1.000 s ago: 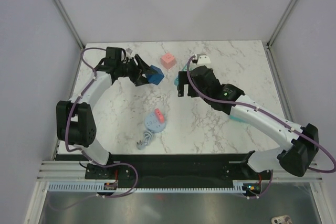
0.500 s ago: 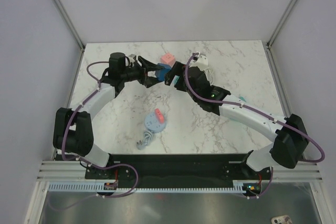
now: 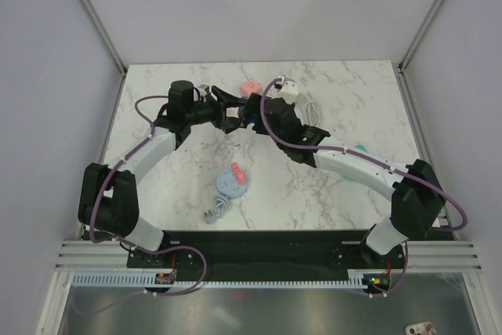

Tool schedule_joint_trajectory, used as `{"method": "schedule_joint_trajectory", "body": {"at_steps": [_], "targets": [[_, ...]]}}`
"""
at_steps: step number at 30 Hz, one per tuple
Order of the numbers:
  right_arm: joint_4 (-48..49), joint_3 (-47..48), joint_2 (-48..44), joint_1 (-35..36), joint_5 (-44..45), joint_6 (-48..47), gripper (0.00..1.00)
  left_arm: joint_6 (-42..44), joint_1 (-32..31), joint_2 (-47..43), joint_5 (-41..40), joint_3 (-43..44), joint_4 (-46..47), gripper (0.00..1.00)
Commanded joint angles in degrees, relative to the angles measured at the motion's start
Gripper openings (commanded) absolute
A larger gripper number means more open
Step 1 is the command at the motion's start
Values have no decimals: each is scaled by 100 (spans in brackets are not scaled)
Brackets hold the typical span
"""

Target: Insert the plug

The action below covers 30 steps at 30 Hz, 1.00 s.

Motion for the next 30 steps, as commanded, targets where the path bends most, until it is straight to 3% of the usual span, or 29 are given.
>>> {"method": "schedule_joint_trajectory", "body": {"at_steps": [1,4,6,7,8,10,11,12,15,18,21,24,26,27,29,30], "targets": [[261,376,180,9,269,-240,93,-292,-58,-344,-55,-59,336,2],[287,500,303,9,121,-424,82,-275,-85,-405,-99,-104,336,2],[296,561,339,9,67,-529,68,-266,-76,-423,-47,-147,353,2],[435,553,330,9,15,-573,60,-257,-85,-414,-29,-165,379,2],[471,518,313,9,14,-583,36,-231,-85,-405,-12,-191,449,5],[481,474,242,9,14,-609,16,-108,-85,-362,76,-183,546,28],[454,482,216,9,5,-618,0,-47,-85,-353,111,-157,590,43],[402,482,163,9,23,-609,0,15,-85,-370,190,-130,590,69],[-263,649,110,-105,-73,-600,0,331,-85,-467,173,-130,390,100],[-757,772,-12,-464,-424,-460,0,683,-85,-528,191,-183,117,100],[-1975,895,-188,-1053,-863,-337,0,1209,-85,-598,147,-218,-304,100],[-3012,1027,-364,-1765,-1321,-547,0,2113,-85,-625,15,-183,-673,100],[-3560,1089,-487,-2309,-1523,-801,0,3115,-85,-625,-194,-34,-1428,100],[-4024,1037,-540,-2555,-1881,-846,0,3797,-85,-625,-283,19,-1640,100],[-4326,861,-732,-3477,-2452,-1073,0,4364,-85,-651,-572,98,-2221,100],[-4562,660,-786,-3820,-3195,-1179,0,4758,-85,-747,-687,81,-2335,99]]}}
